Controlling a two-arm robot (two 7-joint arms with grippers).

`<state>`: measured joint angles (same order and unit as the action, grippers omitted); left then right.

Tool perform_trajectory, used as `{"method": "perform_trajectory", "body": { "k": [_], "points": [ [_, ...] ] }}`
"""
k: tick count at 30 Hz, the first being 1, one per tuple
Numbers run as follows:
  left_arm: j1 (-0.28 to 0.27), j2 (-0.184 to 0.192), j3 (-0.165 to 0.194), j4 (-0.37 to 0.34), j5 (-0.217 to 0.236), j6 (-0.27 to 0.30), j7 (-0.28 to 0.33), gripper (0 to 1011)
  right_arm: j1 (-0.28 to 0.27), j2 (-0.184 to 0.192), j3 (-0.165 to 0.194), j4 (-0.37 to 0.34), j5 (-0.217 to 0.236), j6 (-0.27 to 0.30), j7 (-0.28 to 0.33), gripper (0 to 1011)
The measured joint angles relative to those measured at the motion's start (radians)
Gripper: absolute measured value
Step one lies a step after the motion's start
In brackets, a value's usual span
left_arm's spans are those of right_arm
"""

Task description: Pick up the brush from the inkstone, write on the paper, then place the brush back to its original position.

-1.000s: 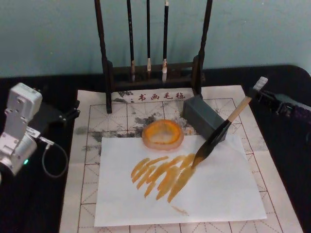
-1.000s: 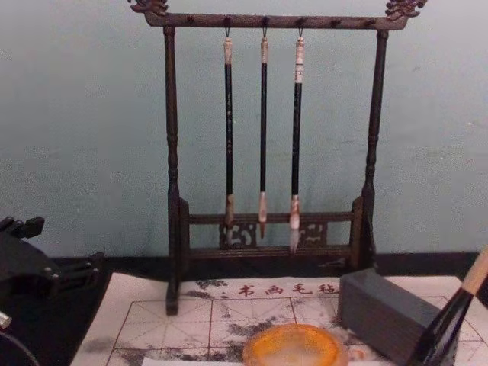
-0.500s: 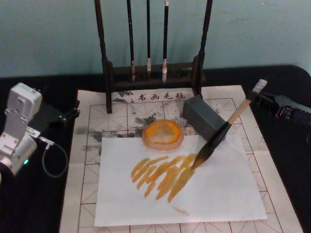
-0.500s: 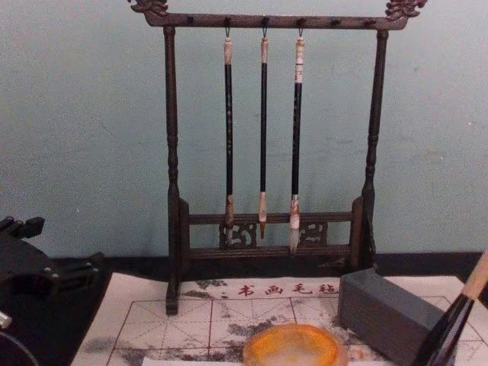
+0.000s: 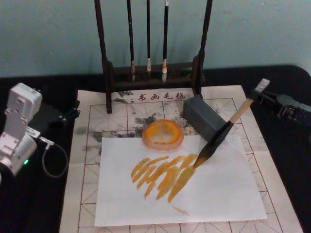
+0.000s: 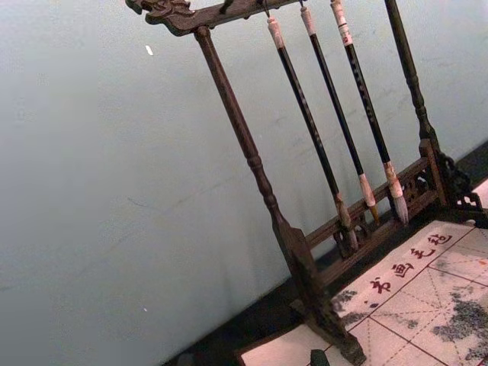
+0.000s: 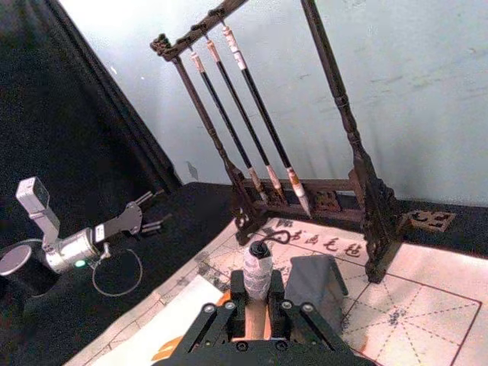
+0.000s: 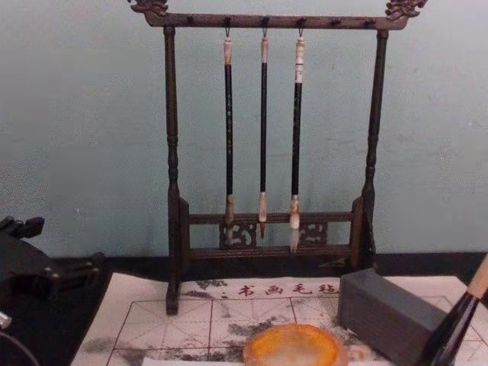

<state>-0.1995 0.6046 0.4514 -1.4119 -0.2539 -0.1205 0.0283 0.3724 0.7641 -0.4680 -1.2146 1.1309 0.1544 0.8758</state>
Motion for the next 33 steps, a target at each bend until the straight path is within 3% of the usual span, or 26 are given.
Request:
{"method": "perform_trajectory", "body": {
  "k": [33],
  "points": [
    [0.0, 0.0, 0.0, 0.0, 0.0, 0.0, 0.0, 1001, -0.009, 0.001, 0.038, 0.005, -0.027, -0.014, -0.013, 191]
  ]
}}
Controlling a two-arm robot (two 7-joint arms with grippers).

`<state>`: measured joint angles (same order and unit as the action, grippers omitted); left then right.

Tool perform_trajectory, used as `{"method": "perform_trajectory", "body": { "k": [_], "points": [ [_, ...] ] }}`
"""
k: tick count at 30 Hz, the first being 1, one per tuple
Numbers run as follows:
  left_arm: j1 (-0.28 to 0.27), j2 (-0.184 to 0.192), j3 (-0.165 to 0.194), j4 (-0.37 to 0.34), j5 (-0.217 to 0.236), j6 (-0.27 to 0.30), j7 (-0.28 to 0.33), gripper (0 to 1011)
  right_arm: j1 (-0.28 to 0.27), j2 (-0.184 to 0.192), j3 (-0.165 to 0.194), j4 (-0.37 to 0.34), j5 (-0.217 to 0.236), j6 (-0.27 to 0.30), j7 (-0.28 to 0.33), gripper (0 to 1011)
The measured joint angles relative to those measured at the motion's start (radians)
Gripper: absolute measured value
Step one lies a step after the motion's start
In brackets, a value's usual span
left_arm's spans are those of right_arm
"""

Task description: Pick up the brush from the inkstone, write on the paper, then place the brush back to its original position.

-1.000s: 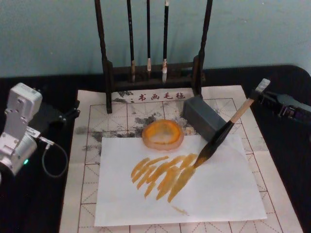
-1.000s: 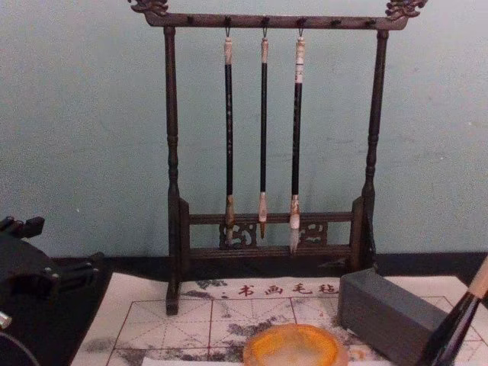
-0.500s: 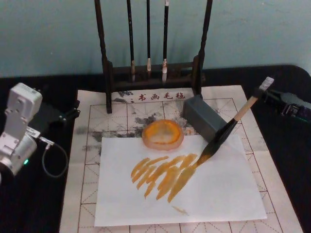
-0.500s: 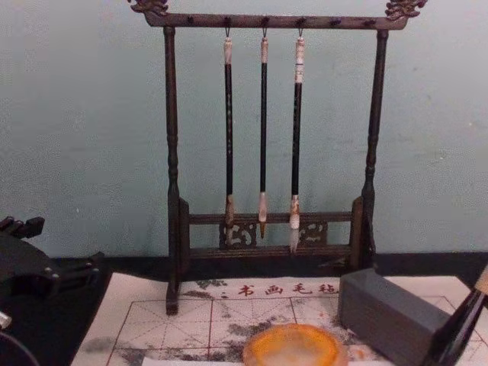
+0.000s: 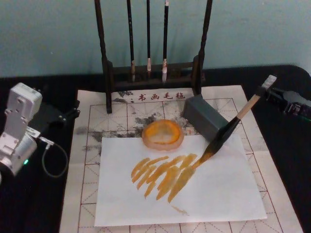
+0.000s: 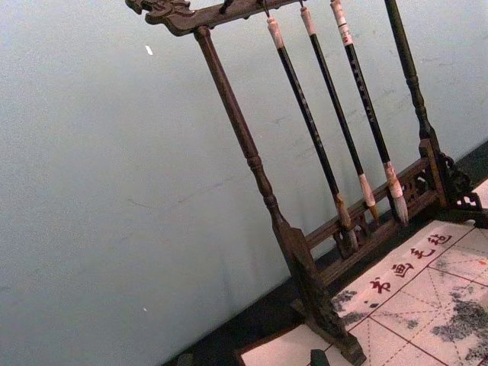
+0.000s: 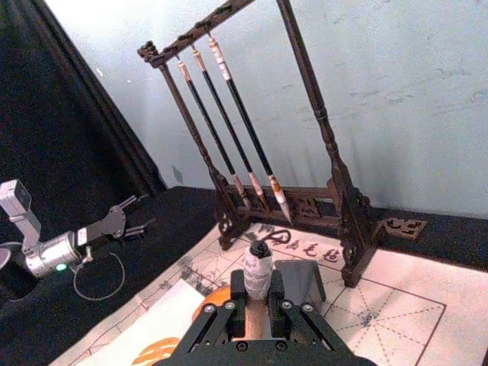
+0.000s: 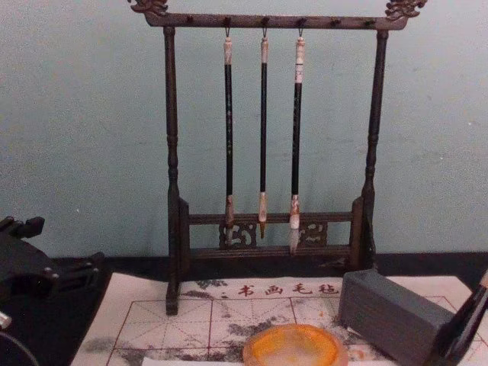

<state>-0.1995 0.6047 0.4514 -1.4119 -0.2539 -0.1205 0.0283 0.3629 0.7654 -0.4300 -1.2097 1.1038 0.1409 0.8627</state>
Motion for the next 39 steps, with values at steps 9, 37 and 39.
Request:
{"method": "perform_trajectory", "body": {
  "k": [9, 37, 39],
  "points": [
    [0.0, 0.0, 0.0, 0.0, 0.0, 0.0, 0.0, 1001, -0.003, -0.001, 0.006, -0.004, 0.004, 0.006, 0.007, 191],
    [0.0, 0.0, 0.0, 0.0, 0.0, 0.0, 0.0, 1001, -0.006, -0.02, 0.013, -0.017, 0.084, 0.029, 0.022, 191],
    [0.0, 0.0, 0.0, 0.0, 0.0, 0.0, 0.0, 1001, -0.004, -0.024, 0.013, -0.014, 0.091, 0.032, 0.021, 191]
  ]
}}
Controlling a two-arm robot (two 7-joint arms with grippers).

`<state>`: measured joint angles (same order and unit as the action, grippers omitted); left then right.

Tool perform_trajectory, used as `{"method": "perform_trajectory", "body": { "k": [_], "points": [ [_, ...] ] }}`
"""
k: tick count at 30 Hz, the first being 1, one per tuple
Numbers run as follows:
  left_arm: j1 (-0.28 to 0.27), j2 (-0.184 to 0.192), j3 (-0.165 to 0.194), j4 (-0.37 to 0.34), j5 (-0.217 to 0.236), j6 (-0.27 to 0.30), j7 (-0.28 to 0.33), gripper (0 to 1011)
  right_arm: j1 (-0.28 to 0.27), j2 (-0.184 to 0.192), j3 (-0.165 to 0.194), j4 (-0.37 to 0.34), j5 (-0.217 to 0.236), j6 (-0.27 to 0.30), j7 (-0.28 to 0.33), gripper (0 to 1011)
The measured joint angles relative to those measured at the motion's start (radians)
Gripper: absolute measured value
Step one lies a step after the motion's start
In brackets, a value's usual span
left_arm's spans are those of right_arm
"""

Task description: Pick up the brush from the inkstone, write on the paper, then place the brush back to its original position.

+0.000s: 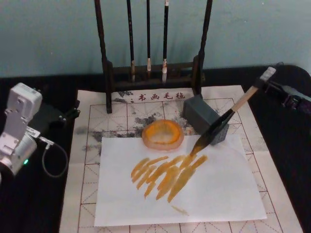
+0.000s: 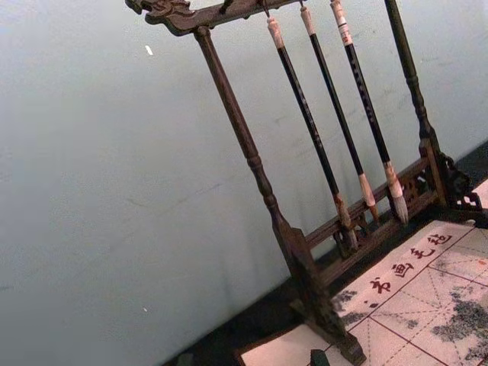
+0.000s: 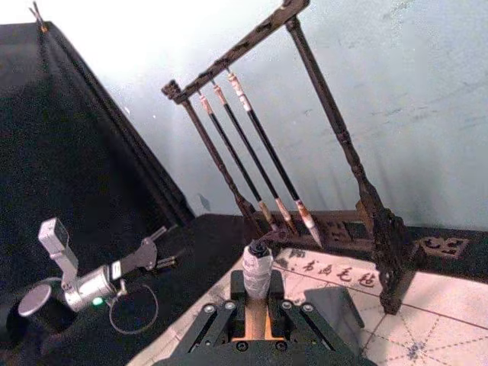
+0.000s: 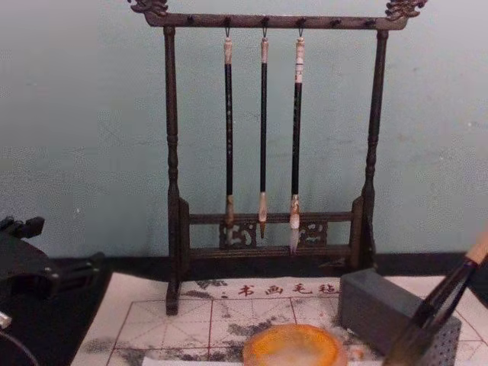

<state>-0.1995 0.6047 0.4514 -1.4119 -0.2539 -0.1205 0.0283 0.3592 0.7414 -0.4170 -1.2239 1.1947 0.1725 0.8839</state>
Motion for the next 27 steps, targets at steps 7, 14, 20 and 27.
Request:
{"method": "perform_trajectory", "body": {
  "k": [7, 14, 20, 27],
  "points": [
    [0.0, 0.0, 0.0, 0.0, 0.0, 0.0, 0.0, 1001, 0.012, -0.025, 0.004, 0.019, 0.046, 0.023, -0.009, 191],
    [0.0, 0.0, 0.0, 0.0, 0.0, 0.0, 0.0, 1001, 0.029, -0.063, 0.002, 0.039, 0.109, 0.06, -0.03, 191],
    [0.0, 0.0, 0.0, 0.0, 0.0, 0.0, 0.0, 1001, 0.048, -0.092, -0.018, 0.056, 0.141, 0.084, -0.053, 192],
    [0.0, 0.0, 0.0, 0.0, 0.0, 0.0, 0.0, 1001, 0.074, -0.125, -0.049, 0.083, 0.152, 0.091, -0.082, 191]
  ]
}}
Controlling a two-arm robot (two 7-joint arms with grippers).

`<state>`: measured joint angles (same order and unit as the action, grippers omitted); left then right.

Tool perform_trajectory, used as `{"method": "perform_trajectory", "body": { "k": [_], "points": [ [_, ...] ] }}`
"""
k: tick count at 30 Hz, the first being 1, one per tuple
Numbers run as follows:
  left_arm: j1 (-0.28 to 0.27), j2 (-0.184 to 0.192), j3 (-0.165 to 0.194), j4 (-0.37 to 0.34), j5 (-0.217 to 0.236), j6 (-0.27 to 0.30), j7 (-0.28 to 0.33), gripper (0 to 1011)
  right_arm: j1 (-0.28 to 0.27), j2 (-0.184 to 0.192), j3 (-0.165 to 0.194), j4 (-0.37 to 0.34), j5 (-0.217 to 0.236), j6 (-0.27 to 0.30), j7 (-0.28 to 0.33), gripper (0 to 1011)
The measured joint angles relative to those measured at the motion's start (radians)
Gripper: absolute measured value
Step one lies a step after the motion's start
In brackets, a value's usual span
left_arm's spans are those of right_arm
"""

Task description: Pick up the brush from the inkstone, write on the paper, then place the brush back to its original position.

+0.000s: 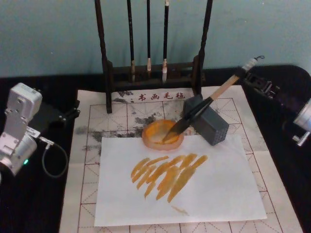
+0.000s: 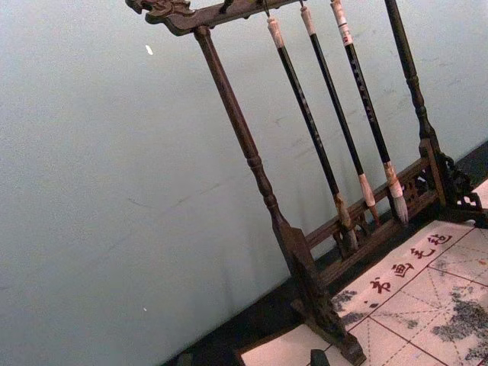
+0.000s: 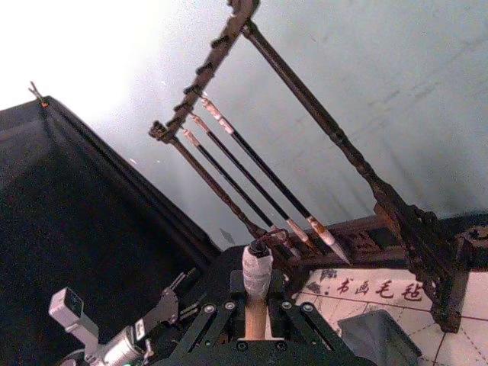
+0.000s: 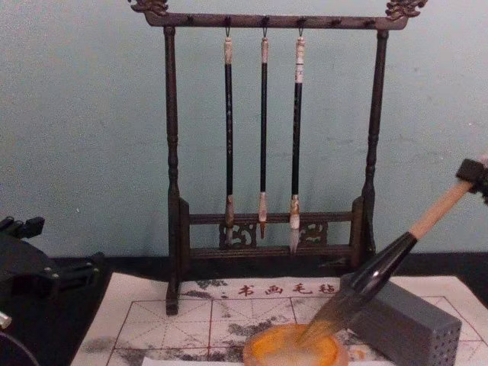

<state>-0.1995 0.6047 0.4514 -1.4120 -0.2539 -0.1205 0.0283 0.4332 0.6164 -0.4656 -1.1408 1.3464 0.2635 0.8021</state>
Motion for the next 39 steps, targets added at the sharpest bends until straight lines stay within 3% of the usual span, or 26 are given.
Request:
{"method": "perform_trajectory", "body": {
  "k": [16, 39],
  "points": [
    [0.0, 0.0, 0.0, 0.0, 0.0, 0.0, 0.0, 1001, 0.044, -0.077, -0.038, 0.08, -0.021, -0.035, -0.051, 191],
    [0.0, 0.0, 0.0, 0.0, 0.0, 0.0, 0.0, 1001, 0.05, -0.134, -0.029, 0.13, -0.069, -0.064, -0.094, 191]
  ]
}}
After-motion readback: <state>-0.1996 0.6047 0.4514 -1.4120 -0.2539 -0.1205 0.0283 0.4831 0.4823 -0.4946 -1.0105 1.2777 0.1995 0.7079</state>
